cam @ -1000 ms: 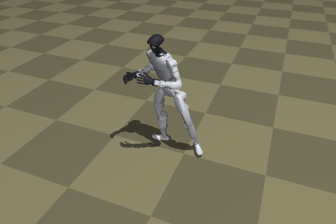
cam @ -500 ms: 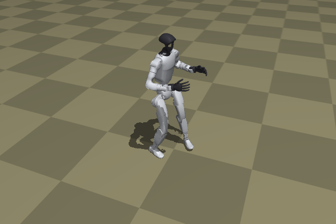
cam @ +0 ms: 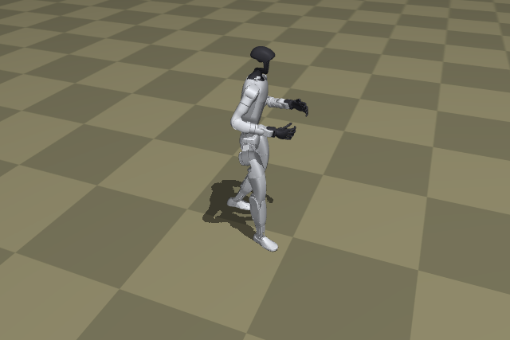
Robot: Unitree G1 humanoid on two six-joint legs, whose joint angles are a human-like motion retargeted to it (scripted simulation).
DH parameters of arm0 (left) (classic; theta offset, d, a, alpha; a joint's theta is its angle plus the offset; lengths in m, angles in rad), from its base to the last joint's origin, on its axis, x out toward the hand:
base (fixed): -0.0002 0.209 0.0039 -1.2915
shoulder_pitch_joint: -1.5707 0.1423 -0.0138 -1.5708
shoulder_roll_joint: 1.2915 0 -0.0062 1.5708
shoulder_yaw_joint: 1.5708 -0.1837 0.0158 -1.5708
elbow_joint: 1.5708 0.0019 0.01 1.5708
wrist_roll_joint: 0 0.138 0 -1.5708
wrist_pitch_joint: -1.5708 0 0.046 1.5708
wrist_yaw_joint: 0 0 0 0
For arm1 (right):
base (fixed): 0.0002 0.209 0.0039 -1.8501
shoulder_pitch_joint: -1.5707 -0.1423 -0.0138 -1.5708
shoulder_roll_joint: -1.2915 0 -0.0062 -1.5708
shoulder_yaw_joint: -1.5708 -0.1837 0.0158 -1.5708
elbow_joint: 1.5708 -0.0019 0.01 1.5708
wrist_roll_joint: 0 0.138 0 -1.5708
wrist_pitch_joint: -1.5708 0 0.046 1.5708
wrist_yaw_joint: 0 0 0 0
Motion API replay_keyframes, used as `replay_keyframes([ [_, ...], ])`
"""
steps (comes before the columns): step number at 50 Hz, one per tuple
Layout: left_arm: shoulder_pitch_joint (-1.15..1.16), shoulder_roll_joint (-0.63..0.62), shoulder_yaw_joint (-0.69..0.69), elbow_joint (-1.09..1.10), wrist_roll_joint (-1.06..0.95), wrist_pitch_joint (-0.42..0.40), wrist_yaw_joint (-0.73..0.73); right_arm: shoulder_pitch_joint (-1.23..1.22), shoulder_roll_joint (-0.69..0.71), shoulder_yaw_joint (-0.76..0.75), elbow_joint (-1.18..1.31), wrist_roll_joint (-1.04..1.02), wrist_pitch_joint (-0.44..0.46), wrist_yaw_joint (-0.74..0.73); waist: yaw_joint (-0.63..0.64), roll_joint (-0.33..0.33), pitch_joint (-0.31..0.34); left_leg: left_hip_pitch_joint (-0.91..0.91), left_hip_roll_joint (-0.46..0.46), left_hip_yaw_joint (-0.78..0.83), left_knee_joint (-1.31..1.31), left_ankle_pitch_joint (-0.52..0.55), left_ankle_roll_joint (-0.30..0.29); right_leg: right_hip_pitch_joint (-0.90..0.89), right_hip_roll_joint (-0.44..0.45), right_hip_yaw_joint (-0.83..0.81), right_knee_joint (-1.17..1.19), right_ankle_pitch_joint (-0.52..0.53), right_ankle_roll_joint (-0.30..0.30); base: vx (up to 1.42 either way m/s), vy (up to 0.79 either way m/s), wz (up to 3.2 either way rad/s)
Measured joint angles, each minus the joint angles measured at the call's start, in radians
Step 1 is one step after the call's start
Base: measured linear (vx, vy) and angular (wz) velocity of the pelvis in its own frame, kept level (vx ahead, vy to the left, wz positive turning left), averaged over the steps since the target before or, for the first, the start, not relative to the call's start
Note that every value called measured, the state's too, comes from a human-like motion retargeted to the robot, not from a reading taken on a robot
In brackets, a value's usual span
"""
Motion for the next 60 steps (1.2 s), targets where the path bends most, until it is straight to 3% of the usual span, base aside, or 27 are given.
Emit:
replay_keyframes([
  [3, -0.222, -0.044, -0.106, 0.027, 0.038, -0.026, 0.055, -0.049, -0.007, 0.019, 0.027, -0.022, -0.011, -0.015, -0.076, 0.029, 0.067, 0.034, -0.010, -0.002, -0.115, -0.084, 0.080, -0.030, 0.000, 0.130, 0.019, 0.037, 0.025, -0.79, 0.31, 0.55],
  [5, -0.352, -0.053, -0.166, 0.036, 0.039, -0.021, 0.099, -0.113, -0.013, 0.044, 0.047, -0.008, -0.017, -0.059, -0.124, 0.066, 0.106, 0.002, -0.008, -0.025, -0.109, -0.100, 0.151, -0.037, 0.016, 0.230, 0.080, -0.009, 0.006, -0.81, 0.31, 0.68],
  [7, -0.427, -0.040, -0.199, 0.026, 0.024, -0.017, 0.139, -0.182, -0.012, 0.066, 0.046, 0.024, -0.031, -0.109, -0.132, 0.120, 0.122, -0.053, 0.022, -0.036, -0.077, -0.087, 0.171, -0.057, 0.039, 0.237, 0.272, -0.108, -0.031, -0.73, 0.29, 0.12],
  [10, -0.420, -0.006, -0.197, -0.013, -0.049, -0.041, 0.165, -0.289, 0.010, 0.090, 0.019, 0.061, -0.065, -0.169, -0.086, 0.181, 0.110, -0.112, 0.066, -0.010, -0.090, -0.036, 0.164, -0.062, 0.057, 0.192, 0.606, -0.252, -0.109, -0.66, 0.23, -0.58],
  [12, -0.329, 0.029, -0.157, -0.046, -0.151, -0.073, 0.146, -0.368, 0.044, 0.106, 0.003, 0.079, -0.091, -0.193, -0.037, 0.185, 0.077, -0.132, 0.070, 0.018, -0.167, 0.015, 0.173, -0.046, 0.081, 0.212, 0.753, -0.313, -0.139, -0.64, 0.16, -0.92],
  [15, -0.118, 0.069, -0.076, -0.060, -0.279, -0.100, 0.089, -0.461, 0.097, 0.131, -0.019, 0.096, -0.123, -0.210, 0.039, 0.174, 0.016, -0.163, 0.069, 0.055, -0.296, 0.104, 0.176, 0.022, 0.154, 0.263, 0.824, -0.316, -0.124, -0.67, 0.09, -0.85],
  [18, 0.139, 0.084, 0.040, -0.046, -0.284, -0.115, -0.001, -0.520, 0.115, 0.157, -0.028, 0.096, -0.158, -0.191, 0.099, 0.175, -0.033, -0.246, 0.088, 0.115, -0.292, 0.163, 0.106, 0.156, 0.225, 0.297, 0.727, -0.230, -0.085, -0.71, 0.05, -0.65],
  [20, 0.291, 0.075, 0.115, -0.040, -0.281, -0.124, -0.040, -0.558, 0.110, 0.175, -0.020, 0.084, -0.173, -0.180, 0.142, 0.182, -0.045, -0.291, 0.100, 0.155, -0.309, 0.211, 0.073, 0.246, 0.253, 0.321, 0.593, -0.241, -0.084, -0.80, 0.02, -0.71],
  [24, 0.479, -0.013, 0.250, -0.051, -0.370, -0.134, -0.101, -0.661, 0.076, 0.221, 0.063, 0.027, -0.185, -0.185, 0.212, 0.208, 0.025, -0.342, 0.115, 0.216, -0.382, 0.336, 0.025, 0.356, 0.265, 0.378, 0.264, -0.451, -0.116, -0.94, -0.01, -0.84],
  [27, 0.471, -0.102, 0.284, -0.053, -0.434, -0.099, -0.142, -0.689, 0.027, 0.234, 0.140, -0.017, -0.155, -0.170, 0.254, 0.242, 0.116, -0.304, 0.122, 0.181, -0.523, 0.407, 0.016, 0.328, 0.265, 0.407, 0.192, -0.483, -0.118, -1.00, -0.04, -0.63],
  [30, 0.382, -0.132, 0.224, -0.058, -0.389, -0.071, -0.159, -0.615, -0.003, 0.206, 0.208, 0.017, -0.102, -0.101, 0.226, 0.228, 0.154, -0.312, 0.114, 0.174, -0.446, 0.359, 0.014, 0.251, 0.240, 0.395, 0.168, -0.414, -0.100, -0.93, -0.06, 0.35],
  [32, 0.282, -0.108, 0.148, -0.070, -0.351, -0.065, -0.125, -0.540, -0.017, 0.177, 0.222, 0.035, -0.076, -0.082, 0.166, 0.177, 0.148, -0.333, 0.084, 0.192, -0.290, 0.282, 0.073, 0.196, 0.187, 0.361, 0.133, -0.363, -0.094, -0.87, -0.02, 1.11],
  [35, 0.096, -0.048, 0.035, -0.087, -0.316, -0.079, -0.068, -0.398, -0.032, 0.132, 0.178, 0.108, -0.068, -0.071, 0.064, 0.105, 0.109, -0.376, 0.063, 0.213, 0.036, 0.127, 0.161, 0.130, 0.105, 0.306, 0.060, -0.303, -0.086, -0.79, 0.07, 1.19],
  [37, -0.027, -0.020, -0.022, -0.098, -0.302, -0.095, -0.057, -0.289, -0.039, 0.110, 0.139, 0.194, -0.065, -0.043, 0.009, 0.083, 0.071, -0.360, 0.063, 0.185, 0.195, 0.045, 0.172, 0.096, 0.079, 0.283, 0.010, -0.260, -0.072, -0.74, 0.15, 0.70],
  [42, -0.321, -0.022, -0.118, -0.097, -0.240, -0.118, 0.006, -0.107, -0.086, 0.059, 0.092, 0.232, -0.037, 0.003, -0.122, 0.066, 0.005, -0.172, 0.073, 0.079, 0.261, 0.018, 0.107, 0.006, 0.065, 0.252, -0.083, -0.130, -0.052, -0.76, 0.21, 0.36],
  [45, -0.487, -0.079, -0.150, -0.074, -0.205, -0.128, 0.062, -0.082, -0.107, 0.022, 0.086, 0.197, -0.020, 0.026, -0.211, 0.069, -0.002, -0.027, 0.066, 0.006, 0.042, -0.080, 0.059, -0.041, 0.060, 0.199, -0.127, -0.088, -0.026, -0.83, 0.28, 0.41],
  [47, -0.570, -0.122, -0.152, -0.064, -0.183, -0.134, 0.080, -0.077, -0.084, 0.001, 0.090, 0.198, -0.010, 0.053, -0.255, 0.078, 0.005, 0.031, 0.065, -0.006, -0.151, -0.142, 0.054, -0.057, 0.055, 0.134, -0.157, -0.112, 0.000, -0.85, 0.31, 0.47],
  [50, -0.671, -0.184, -0.140, -0.034, -0.134, -0.130, 0.104, -0.095, -0.011, -0.028, 0.106, 0.193, 0.007, 0.084, -0.267, 0.089, 0.042, 0.042, 0.054, 0.001, -0.303, -0.098, 0.074, -0.051, 0.035, -0.008, -0.191, -0.172, 0.030, -0.84, 0.28, 0.33],
  [53, -0.671, -0.206, -0.130, -0.025, -0.104, -0.127, 0.144, -0.161, 0.056, -0.001, 0.103, 0.194, -0.021, 0.033, -0.196, 0.119, 0.068, -0.022, 0.051, 0.010, -0.318, -0.009, 0.066, -0.029, 0.028, -0.106, -0.116, -0.182, 0.006, -0.81, 0.24, -0.27],
  [57, -0.461, -0.138, -0.063, -0.089, -0.074, -0.128, 0.185, -0.318, 0.097, 0.110, 0.043, 0.220, -0.092, -0.054, -0.067, 0.195, 0.038, -0.081, 0.113, 0.075, -0.376, 0.065, 0.068, -0.036, 0.071, -0.026, 0.273, -0.281, -0.083, -0.72, 0.14, -0.91],
  [60, -0.210, -0.047, 0.041, -0.132, -0.056, -0.143, 0.205, -0.469, 0.149, 0.167, 0.014, 0.233, -0.128, -0.089, -0.010, 0.213, -0.012, -0.127, 0.136, 0.093, -0.406, 0.104, 0.077, -0.011, 0.118, 0.100, 0.537, -0.340, -0.104, -0.65, 0.01, -0.44],
])
